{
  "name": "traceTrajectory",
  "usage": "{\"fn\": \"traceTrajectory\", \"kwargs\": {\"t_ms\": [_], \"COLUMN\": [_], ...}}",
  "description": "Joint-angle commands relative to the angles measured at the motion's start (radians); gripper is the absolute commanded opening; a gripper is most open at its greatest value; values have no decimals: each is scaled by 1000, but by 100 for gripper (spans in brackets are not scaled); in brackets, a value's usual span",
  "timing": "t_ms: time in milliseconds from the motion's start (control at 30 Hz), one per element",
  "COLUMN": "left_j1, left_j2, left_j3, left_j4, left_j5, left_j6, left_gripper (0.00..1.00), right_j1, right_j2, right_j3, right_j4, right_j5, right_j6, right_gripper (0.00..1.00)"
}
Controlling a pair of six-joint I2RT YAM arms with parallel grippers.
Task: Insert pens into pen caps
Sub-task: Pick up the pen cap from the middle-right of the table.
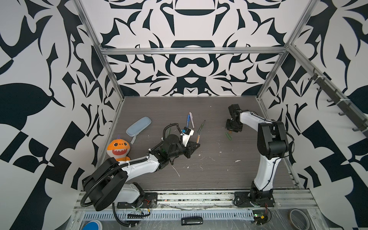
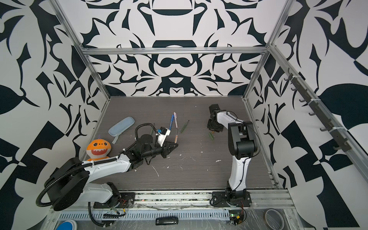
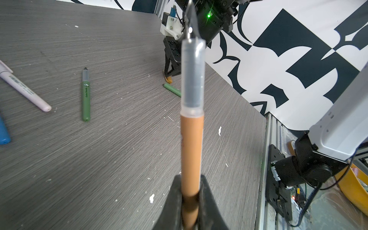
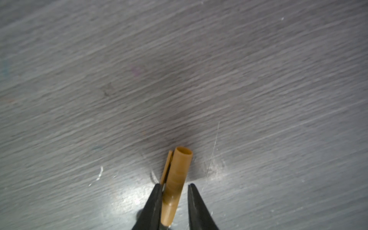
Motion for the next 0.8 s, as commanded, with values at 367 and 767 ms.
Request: {"fn": "traceTrajectory", "kwargs": {"t_ms": [367, 767], "left_j1": [-5, -3], "left_j2": [-20, -34], "left_j3": [-15, -25], "left_j4": [19, 17], "left_j5": [9, -16], "left_j6": [16, 21], "left_gripper": [6, 6], "right_j1": [-8, 293], "right_j2": [-15, -166], "right_j3": [11, -96], "right_j4": [25, 54], "right_j5": [-68, -91], "right_j6": [-35, -68], "right_gripper": [10, 9]}}
